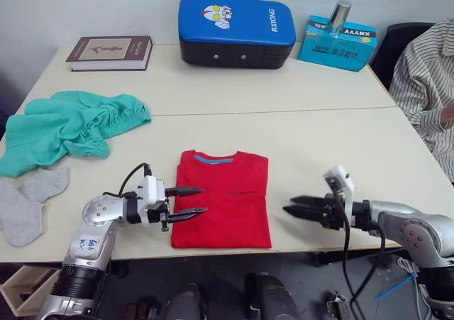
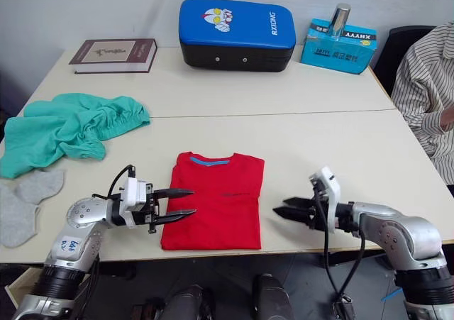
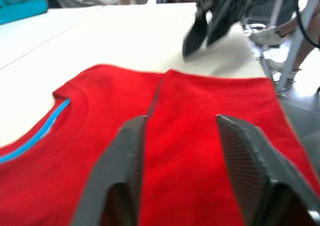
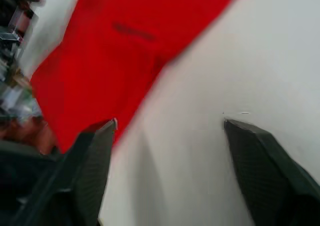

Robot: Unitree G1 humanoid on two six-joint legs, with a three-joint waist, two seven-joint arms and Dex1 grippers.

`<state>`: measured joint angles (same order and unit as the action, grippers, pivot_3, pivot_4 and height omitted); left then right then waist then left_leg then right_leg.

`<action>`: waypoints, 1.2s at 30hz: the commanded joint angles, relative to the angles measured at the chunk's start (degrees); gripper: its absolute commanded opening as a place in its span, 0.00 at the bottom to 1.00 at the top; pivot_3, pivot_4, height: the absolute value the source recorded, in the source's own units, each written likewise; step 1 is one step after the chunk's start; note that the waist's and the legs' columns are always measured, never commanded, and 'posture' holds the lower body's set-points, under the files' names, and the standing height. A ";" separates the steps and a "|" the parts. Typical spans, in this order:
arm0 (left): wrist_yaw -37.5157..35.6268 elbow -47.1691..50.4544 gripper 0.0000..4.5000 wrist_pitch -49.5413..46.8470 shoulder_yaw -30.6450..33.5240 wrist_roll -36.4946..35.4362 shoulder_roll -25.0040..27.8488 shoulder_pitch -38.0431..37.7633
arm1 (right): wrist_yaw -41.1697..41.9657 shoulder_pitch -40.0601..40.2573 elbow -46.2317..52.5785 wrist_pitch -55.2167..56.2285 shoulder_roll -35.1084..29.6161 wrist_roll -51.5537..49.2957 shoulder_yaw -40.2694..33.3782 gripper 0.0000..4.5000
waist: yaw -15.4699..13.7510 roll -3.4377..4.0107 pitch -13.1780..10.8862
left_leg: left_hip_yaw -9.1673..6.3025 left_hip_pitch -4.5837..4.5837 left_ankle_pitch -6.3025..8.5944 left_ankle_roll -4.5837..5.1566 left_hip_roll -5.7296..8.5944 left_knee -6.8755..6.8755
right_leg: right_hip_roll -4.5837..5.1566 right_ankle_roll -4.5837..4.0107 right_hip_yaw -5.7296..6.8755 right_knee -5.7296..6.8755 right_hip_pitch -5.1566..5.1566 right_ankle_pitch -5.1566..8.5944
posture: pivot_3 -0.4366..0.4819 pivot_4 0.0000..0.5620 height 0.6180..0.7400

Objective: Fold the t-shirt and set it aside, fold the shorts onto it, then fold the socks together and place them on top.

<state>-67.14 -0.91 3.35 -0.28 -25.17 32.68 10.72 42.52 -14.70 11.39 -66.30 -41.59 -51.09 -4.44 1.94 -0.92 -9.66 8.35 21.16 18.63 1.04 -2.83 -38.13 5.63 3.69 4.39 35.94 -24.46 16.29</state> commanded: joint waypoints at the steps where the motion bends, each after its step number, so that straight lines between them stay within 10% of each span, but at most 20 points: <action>1: -0.45 2.13 0.83 -0.62 1.03 -1.43 0.35 -0.36 | -6.29 -3.42 -1.98 -12.74 6.05 -4.65 0.43 1.00 | -0.01 -0.10 0.06 | -0.01 0.00 -0.02 -0.03 -0.04 0.01 | -0.04 -0.02 0.02 0.00 0.00 -0.01 | 0.48 0.27 1.00; 4: -0.66 2.60 1.00 -0.72 1.24 -1.77 0.02 -0.86 | -12.13 -7.00 -5.02 -20.59 13.63 -4.89 -1.47 1.00 | 0.07 -0.21 0.13 | -0.02 0.01 -0.03 -0.09 -0.09 0.02 | -0.11 -0.08 0.03 0.00 -0.01 0.01 | 0.48 0.27 1.00; 9: 0.33 2.61 1.00 0.00 1.97 -0.94 -0.04 -2.65 | -16.87 -9.16 -5.18 -26.09 22.14 -3.31 -0.89 0.87 | 0.56 -0.29 0.22 | -0.02 0.01 -0.11 -0.34 -0.16 0.08 | -0.17 -0.17 0.04 0.02 -0.03 0.05 | 0.48 0.27 1.00; 20: 0.93 1.74 1.00 1.10 3.06 -0.15 0.48 -3.73 | -18.60 -8.04 -4.90 -22.35 24.69 1.62 0.62 0.02 | 1.09 -0.65 0.45 | -0.03 0.03 -0.05 -0.32 -0.16 0.13 | -0.18 -0.20 0.08 -0.02 -0.04 0.07 | 0.48 0.27 1.00; 27: 1.31 2.24 1.00 0.13 2.91 -0.63 0.33 -2.78 | -17.72 -6.49 -4.43 -20.32 19.29 2.28 -3.16 0.00 | 0.42 -1.01 0.71 | -0.10 -0.02 0.01 -0.17 -0.11 0.13 | -0.06 -0.20 0.09 -0.06 0.05 0.07 | 0.48 0.27 1.00; 36: 0.74 1.34 1.00 -0.67 2.94 -0.77 0.36 -1.70 | -6.31 -1.76 -10.01 -14.71 -5.28 3.28 -10.06 0.00 | -2.50 -0.44 0.44 | -0.09 0.31 0.18 0.79 0.79 0.08 | 0.94 0.08 0.21 -0.48 0.06 -0.08 | 0.48 0.27 1.00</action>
<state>-66.20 -0.44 2.53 1.89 -25.36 32.67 8.48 35.28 -17.60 3.87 -82.39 -43.67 -51.22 -12.53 -0.56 -1.37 -9.22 8.28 21.51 18.83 1.91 -1.97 -38.05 6.62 3.89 4.58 35.37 -24.39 16.14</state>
